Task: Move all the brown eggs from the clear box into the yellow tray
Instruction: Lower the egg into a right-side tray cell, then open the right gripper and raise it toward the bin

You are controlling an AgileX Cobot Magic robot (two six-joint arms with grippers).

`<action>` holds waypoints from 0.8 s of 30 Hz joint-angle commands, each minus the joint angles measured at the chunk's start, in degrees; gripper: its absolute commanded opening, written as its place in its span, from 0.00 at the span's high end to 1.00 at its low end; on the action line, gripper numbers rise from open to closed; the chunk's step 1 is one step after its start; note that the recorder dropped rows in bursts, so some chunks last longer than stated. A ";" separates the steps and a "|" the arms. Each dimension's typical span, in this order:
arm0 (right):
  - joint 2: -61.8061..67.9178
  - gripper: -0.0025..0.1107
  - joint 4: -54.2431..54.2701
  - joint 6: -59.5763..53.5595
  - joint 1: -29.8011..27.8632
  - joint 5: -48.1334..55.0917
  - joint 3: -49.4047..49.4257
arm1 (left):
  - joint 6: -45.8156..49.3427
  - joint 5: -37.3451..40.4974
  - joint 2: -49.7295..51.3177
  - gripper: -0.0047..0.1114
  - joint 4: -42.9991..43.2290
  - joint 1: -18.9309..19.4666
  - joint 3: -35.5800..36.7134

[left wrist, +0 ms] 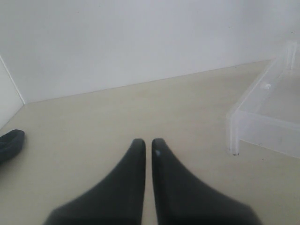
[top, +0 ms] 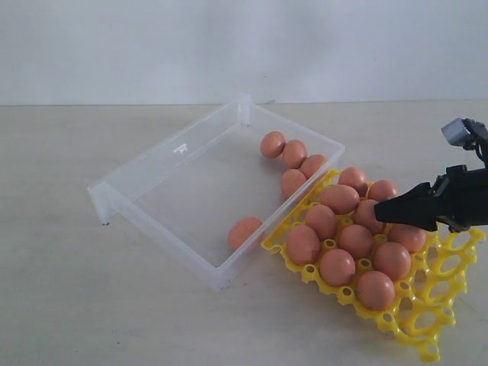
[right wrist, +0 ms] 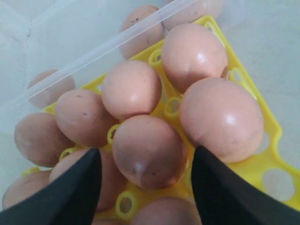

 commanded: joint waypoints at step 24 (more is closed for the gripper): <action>-10.13 0.98 29.91 5.78 7.93 -16.29 -1.81 | -0.17 -0.37 -0.14 0.92 -0.29 -0.42 -0.15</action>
